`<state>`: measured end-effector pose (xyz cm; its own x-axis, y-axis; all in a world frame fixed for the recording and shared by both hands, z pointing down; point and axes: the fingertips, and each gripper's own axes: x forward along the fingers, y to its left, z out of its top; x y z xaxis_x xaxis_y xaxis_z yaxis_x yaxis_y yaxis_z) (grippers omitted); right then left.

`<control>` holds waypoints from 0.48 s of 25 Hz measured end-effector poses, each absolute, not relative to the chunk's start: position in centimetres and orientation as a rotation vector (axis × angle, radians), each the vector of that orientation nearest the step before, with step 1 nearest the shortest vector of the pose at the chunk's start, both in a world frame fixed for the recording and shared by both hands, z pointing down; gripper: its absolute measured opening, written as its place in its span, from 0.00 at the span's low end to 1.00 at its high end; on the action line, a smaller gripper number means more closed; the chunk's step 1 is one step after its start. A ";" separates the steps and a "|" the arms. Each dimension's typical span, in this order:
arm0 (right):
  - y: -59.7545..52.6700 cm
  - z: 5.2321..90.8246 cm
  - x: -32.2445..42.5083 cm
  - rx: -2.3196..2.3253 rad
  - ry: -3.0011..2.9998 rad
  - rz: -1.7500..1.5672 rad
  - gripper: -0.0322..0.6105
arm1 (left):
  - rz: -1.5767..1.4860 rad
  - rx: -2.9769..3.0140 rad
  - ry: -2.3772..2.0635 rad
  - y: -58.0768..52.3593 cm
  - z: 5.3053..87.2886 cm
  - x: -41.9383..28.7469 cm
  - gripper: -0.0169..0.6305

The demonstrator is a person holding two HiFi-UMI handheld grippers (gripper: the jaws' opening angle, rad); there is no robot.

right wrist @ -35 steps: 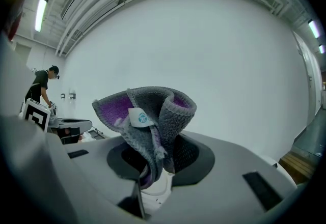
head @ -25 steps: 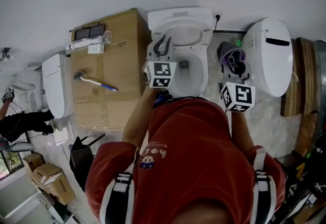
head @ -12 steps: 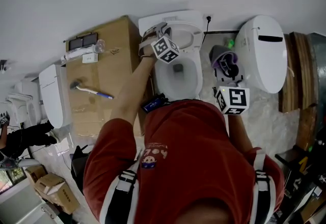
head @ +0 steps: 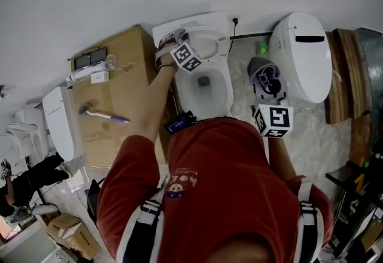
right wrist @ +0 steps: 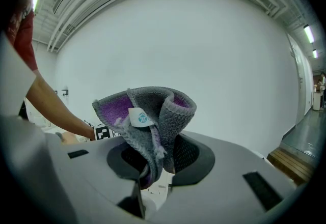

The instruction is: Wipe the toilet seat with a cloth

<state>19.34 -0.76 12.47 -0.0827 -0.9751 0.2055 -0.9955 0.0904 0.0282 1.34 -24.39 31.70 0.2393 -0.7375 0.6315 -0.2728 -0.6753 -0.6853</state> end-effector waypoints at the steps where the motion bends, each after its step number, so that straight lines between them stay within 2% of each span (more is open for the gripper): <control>1: -0.7 12.5 19.4 2.000 -2.185 0.178 0.19 | -1.428 -2.080 0.923 -24.5 31.7 1.4 0.15; 5: -0.6 12.8 19.0 1.984 -2.195 0.181 0.19 | -1.417 -2.051 0.926 -24.4 31.2 1.4 0.12; 12: -0.2 12.9 17.7 1.940 -2.228 0.185 0.19 | -1.416 -2.123 0.918 -22.9 30.8 1.5 0.11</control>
